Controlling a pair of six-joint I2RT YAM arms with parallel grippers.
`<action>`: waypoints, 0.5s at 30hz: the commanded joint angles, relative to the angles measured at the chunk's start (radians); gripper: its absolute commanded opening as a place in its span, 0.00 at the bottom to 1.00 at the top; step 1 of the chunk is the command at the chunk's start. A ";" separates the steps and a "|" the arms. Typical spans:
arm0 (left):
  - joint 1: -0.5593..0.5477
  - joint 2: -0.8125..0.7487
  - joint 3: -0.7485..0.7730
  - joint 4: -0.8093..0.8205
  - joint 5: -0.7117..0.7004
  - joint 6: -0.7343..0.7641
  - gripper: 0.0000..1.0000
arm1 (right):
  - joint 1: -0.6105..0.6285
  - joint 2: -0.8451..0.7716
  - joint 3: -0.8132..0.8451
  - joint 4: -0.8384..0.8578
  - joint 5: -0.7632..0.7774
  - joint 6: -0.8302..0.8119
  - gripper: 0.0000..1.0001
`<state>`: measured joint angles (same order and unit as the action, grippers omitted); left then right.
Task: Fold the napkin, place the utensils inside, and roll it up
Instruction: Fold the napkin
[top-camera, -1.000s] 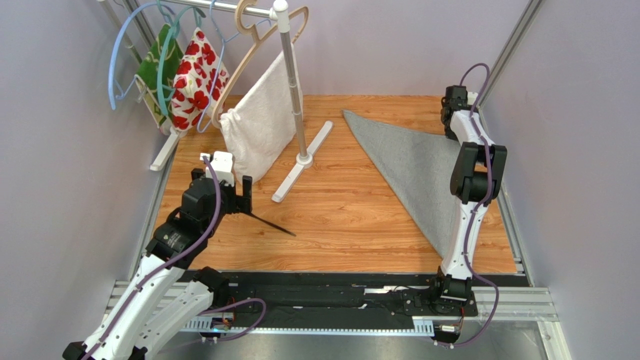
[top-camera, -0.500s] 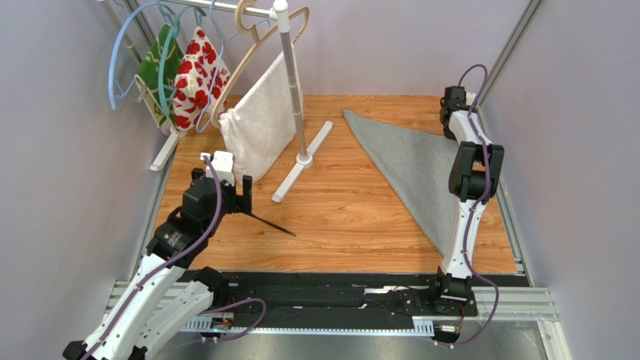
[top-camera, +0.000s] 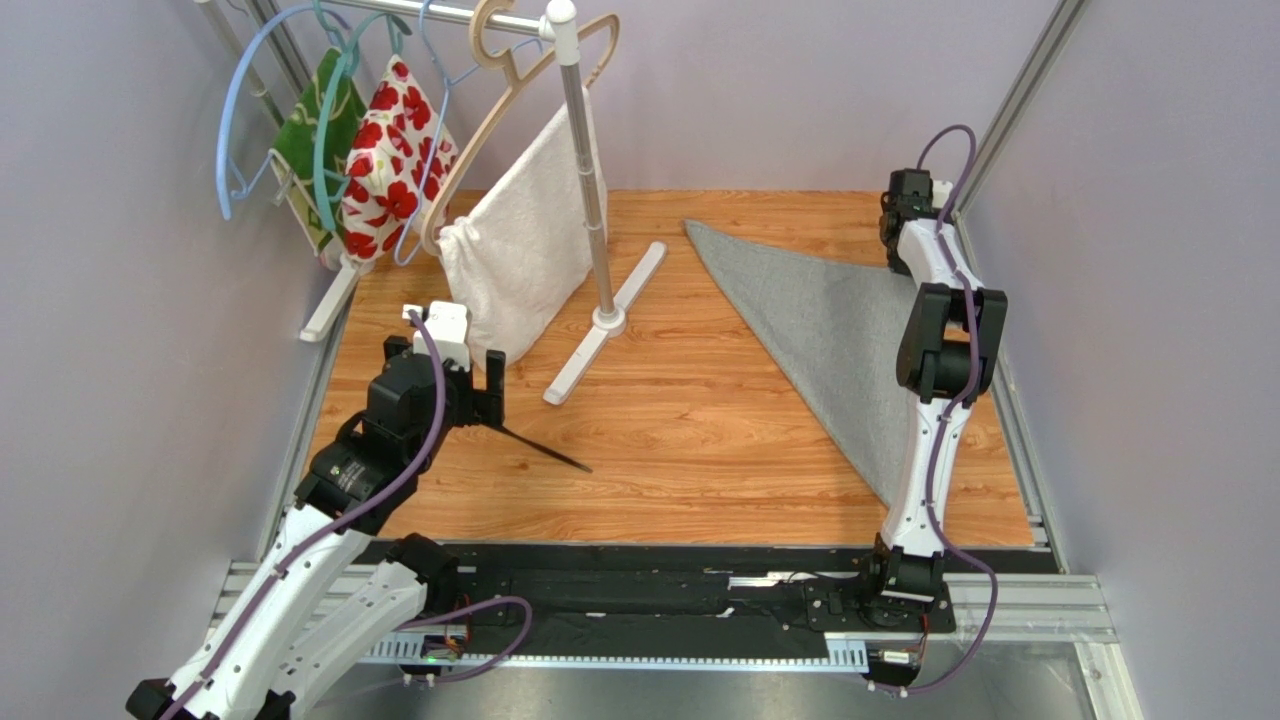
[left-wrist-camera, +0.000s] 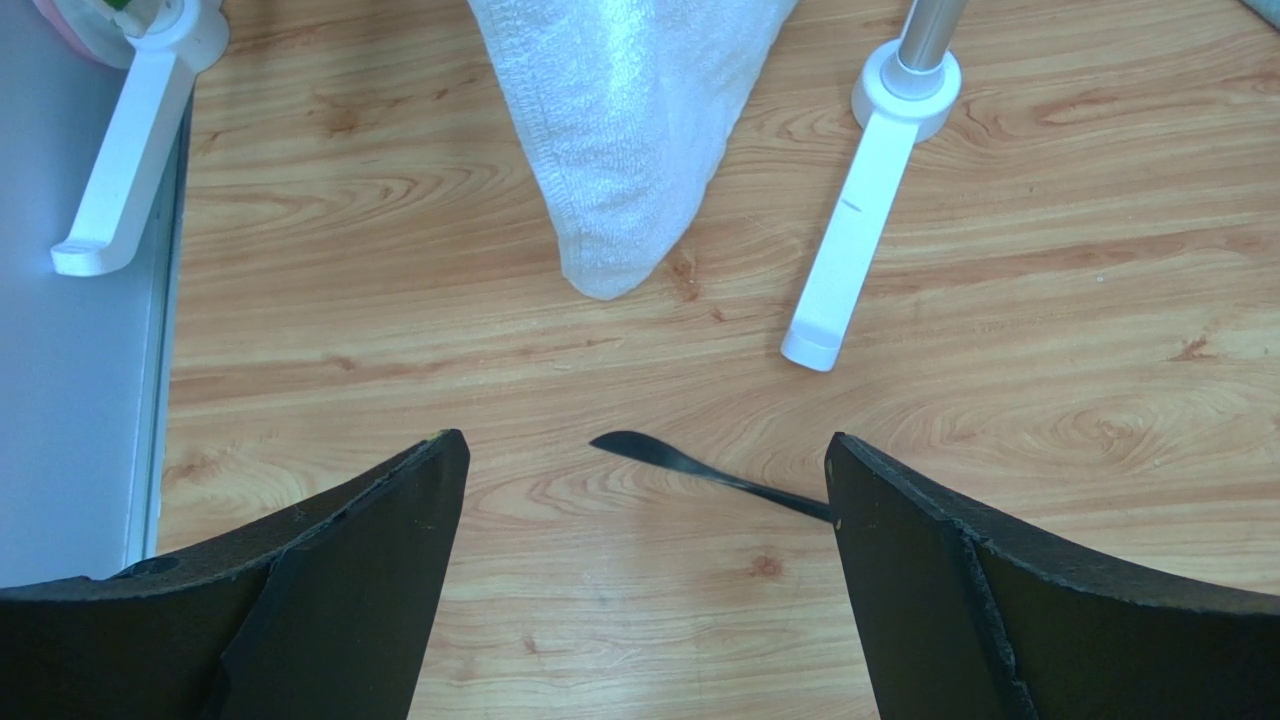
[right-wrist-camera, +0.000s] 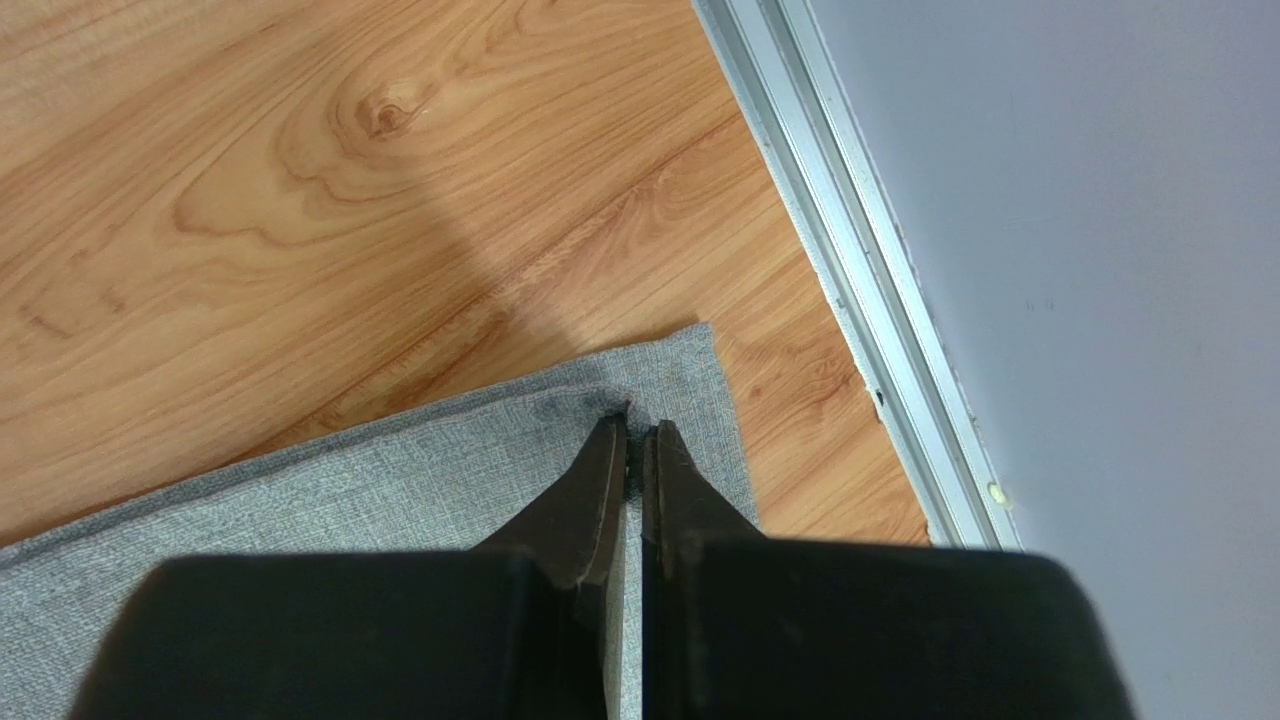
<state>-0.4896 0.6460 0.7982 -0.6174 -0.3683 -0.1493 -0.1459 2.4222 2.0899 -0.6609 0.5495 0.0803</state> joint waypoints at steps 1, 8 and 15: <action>-0.001 0.003 -0.002 0.021 -0.004 0.020 0.98 | -0.011 0.018 0.052 0.027 0.027 -0.017 0.00; -0.001 0.006 -0.004 0.021 -0.004 0.022 0.98 | -0.017 0.028 0.055 0.023 0.044 -0.020 0.00; -0.001 0.007 -0.004 0.021 -0.004 0.020 0.98 | -0.017 0.026 0.073 0.029 -0.005 -0.042 0.34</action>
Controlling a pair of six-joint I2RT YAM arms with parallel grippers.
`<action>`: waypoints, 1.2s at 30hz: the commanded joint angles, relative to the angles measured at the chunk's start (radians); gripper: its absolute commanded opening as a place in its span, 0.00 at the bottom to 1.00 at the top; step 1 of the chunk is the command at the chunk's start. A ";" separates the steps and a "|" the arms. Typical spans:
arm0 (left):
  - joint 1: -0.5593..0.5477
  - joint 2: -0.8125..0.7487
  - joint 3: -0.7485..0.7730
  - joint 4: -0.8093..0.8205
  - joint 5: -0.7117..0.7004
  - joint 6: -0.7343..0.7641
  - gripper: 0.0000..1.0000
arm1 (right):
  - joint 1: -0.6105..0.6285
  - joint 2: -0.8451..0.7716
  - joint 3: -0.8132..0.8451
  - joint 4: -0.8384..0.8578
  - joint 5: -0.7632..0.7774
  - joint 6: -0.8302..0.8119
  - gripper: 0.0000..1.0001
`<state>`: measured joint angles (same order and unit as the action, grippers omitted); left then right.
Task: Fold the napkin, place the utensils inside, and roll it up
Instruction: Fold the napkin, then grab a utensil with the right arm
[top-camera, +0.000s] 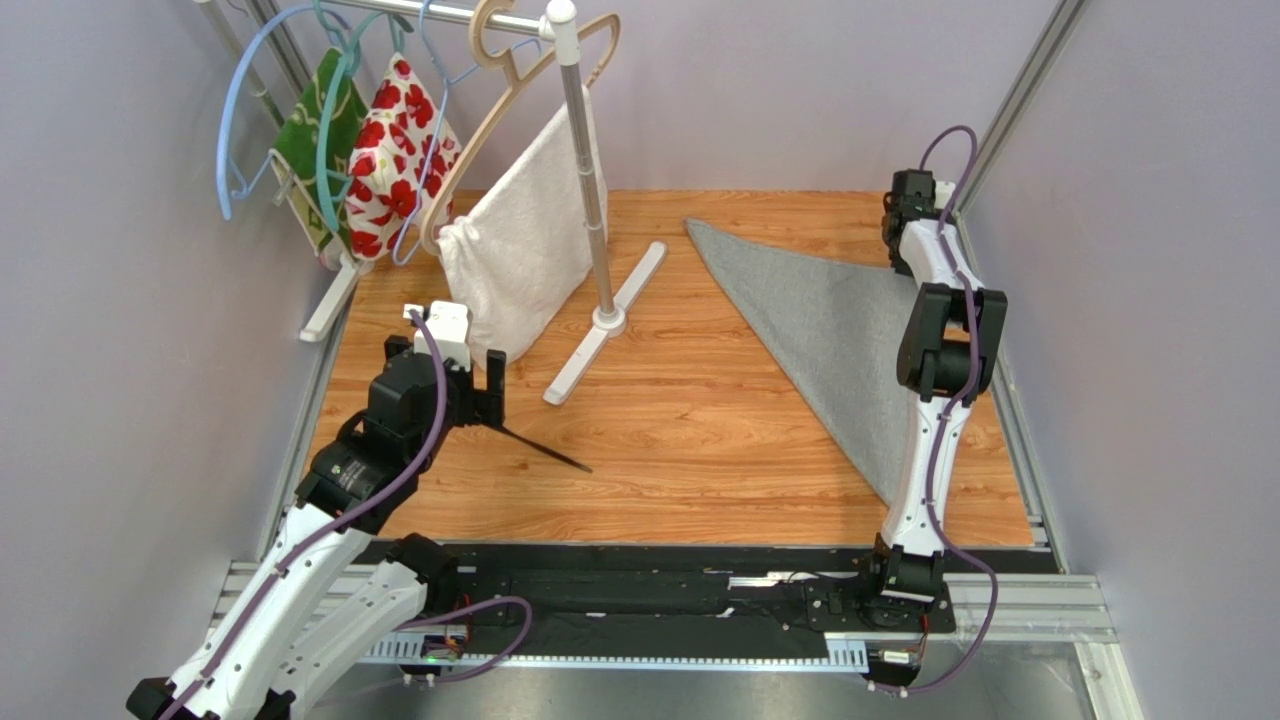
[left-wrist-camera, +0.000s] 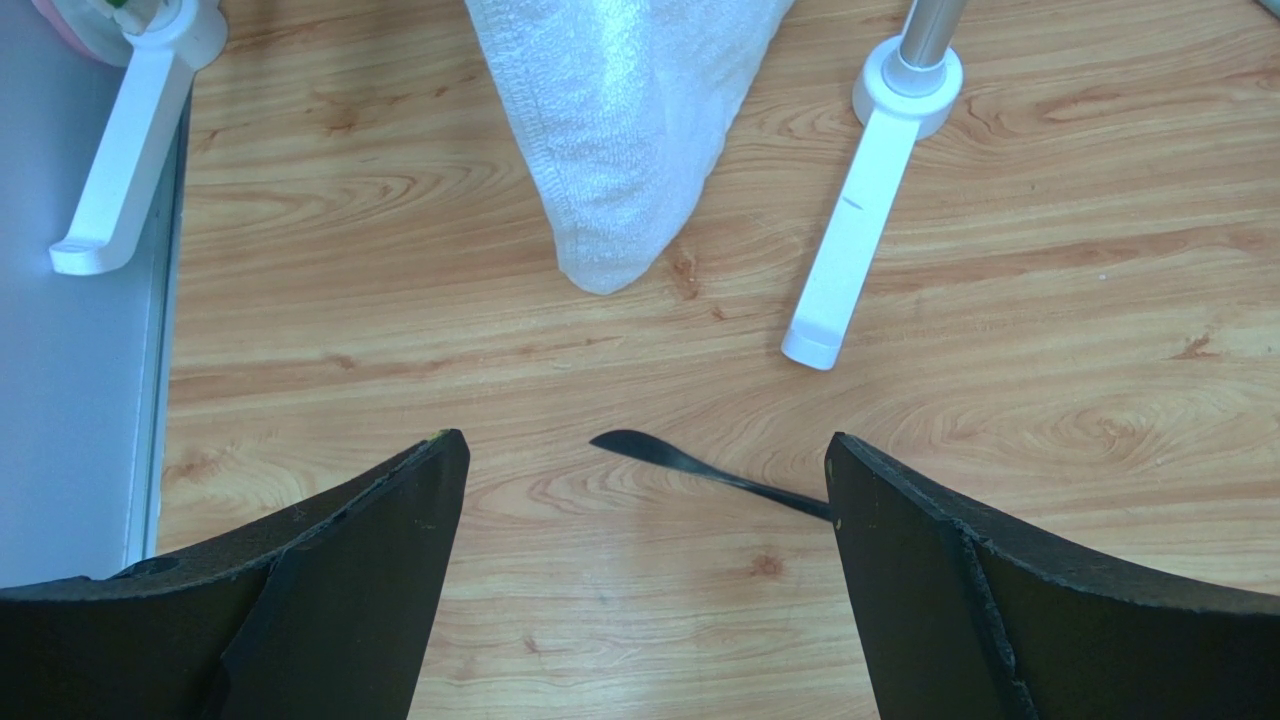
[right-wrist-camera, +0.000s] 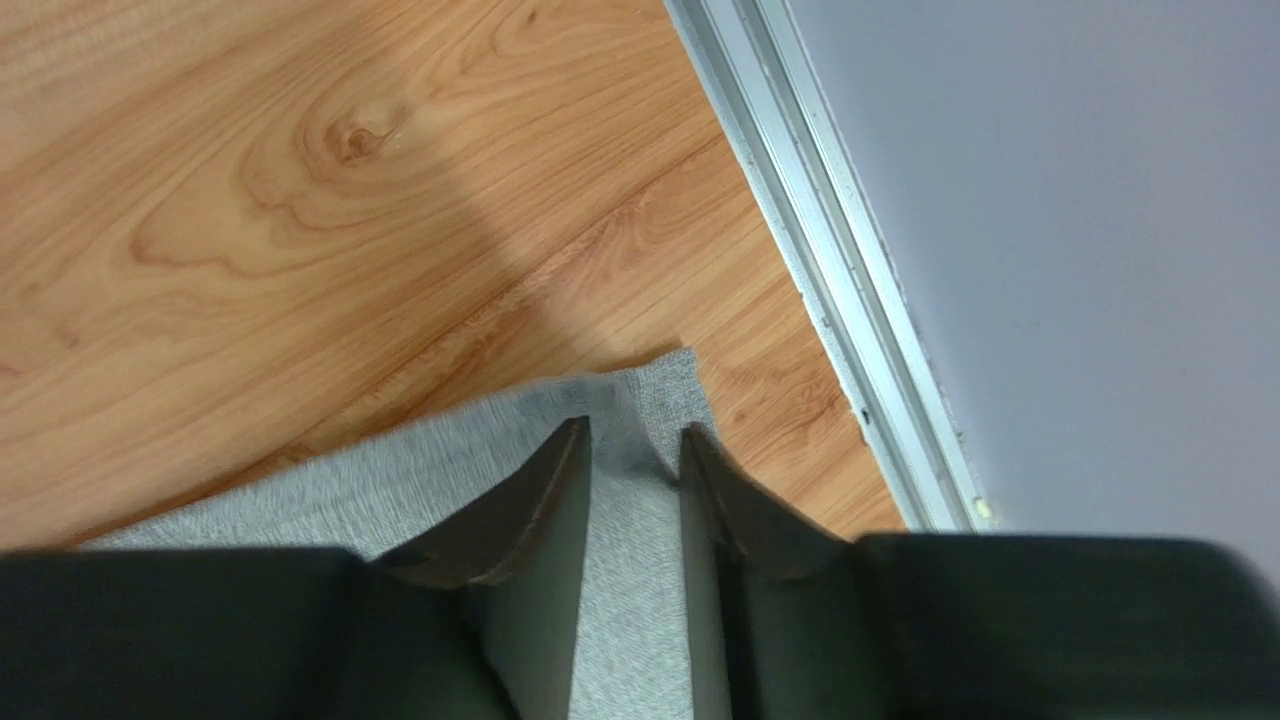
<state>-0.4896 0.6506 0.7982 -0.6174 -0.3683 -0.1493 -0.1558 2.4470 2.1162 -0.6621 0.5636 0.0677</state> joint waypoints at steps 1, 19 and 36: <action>-0.001 0.003 -0.004 0.021 -0.006 0.020 0.98 | -0.007 -0.008 0.044 0.036 -0.033 -0.042 0.43; -0.001 -0.019 -0.001 0.028 0.025 0.020 0.98 | 0.198 -0.638 -0.648 0.221 -0.530 0.132 0.61; -0.001 -0.115 0.018 0.007 -0.087 -0.038 0.96 | 1.239 -0.470 -0.739 0.429 -0.453 0.018 0.53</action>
<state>-0.4896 0.5835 0.7982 -0.6197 -0.3954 -0.1658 1.0466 1.8957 1.3029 -0.2764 0.0929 0.1474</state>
